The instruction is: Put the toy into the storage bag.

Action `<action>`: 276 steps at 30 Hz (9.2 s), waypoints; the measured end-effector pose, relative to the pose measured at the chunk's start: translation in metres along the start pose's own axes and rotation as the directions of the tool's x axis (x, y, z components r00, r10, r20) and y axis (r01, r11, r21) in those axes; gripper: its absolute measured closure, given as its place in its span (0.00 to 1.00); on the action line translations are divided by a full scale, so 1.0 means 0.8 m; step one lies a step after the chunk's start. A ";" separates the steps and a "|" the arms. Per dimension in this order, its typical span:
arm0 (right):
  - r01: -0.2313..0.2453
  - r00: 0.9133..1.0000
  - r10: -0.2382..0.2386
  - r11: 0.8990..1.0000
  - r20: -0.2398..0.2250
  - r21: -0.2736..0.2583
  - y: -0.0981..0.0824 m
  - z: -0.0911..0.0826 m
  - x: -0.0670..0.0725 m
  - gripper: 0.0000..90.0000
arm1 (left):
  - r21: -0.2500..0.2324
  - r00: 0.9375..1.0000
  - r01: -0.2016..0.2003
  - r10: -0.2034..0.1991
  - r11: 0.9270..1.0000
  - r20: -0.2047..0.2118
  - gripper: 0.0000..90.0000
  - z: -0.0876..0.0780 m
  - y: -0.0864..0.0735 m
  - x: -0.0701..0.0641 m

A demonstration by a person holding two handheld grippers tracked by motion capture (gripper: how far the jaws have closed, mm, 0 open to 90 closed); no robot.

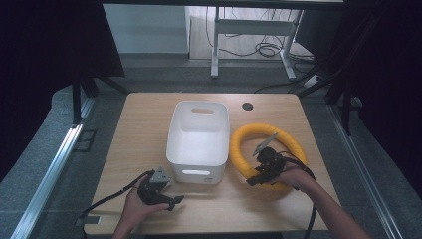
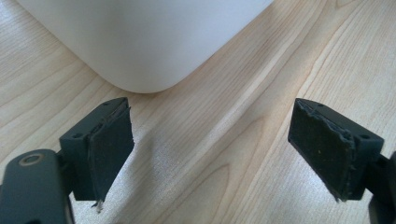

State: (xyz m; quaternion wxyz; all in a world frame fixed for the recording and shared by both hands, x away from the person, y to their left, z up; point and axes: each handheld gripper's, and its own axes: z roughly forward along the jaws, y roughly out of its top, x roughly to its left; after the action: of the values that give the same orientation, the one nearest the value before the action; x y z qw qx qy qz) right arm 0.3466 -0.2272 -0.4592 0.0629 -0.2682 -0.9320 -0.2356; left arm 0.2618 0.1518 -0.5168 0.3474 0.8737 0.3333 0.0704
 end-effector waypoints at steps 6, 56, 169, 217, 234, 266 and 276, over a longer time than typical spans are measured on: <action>-0.050 0.996 0.041 0.992 -0.077 -0.114 -0.001 -0.030 -0.016 0.57 | 0.000 1.000 -0.001 0.001 1.000 0.000 0.16 0.000 0.000 0.000; -0.185 0.974 0.075 0.809 -0.214 -0.559 -0.022 -0.148 -0.066 0.57 | 0.009 1.000 -0.006 0.006 1.000 -0.001 0.16 0.002 0.000 0.000; -0.011 0.998 0.061 0.267 0.006 -0.964 0.158 -0.109 0.134 0.55 | 0.025 1.000 -0.006 0.006 1.000 0.013 0.16 0.002 -0.001 0.000; -0.045 0.999 0.019 0.311 -0.042 -0.949 0.197 -0.024 0.182 0.55 | 0.030 1.000 -0.015 0.015 0.999 0.024 0.16 0.004 -0.001 0.000; -0.049 0.996 0.087 0.289 -0.024 -0.956 0.191 0.009 0.185 0.55 | 0.036 1.000 -0.013 0.012 0.999 0.028 0.16 0.005 -0.002 0.000; -0.088 0.984 0.174 0.337 -0.030 -0.938 0.175 0.063 0.179 0.54 | 0.042 0.999 -0.017 0.016 0.999 0.033 0.16 0.008 -0.002 0.000; -0.157 0.975 0.206 0.359 -0.085 -0.920 0.168 0.065 0.170 0.53 | 0.043 0.999 -0.011 0.010 0.999 0.033 0.16 0.009 -0.003 -0.001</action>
State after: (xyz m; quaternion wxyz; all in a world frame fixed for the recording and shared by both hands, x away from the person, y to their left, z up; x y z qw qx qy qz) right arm 0.3031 -0.0385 -0.4170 -0.0919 -0.3637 -0.6092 -0.6987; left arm 0.2626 0.1480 -0.5237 0.3336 0.8837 0.3245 0.0507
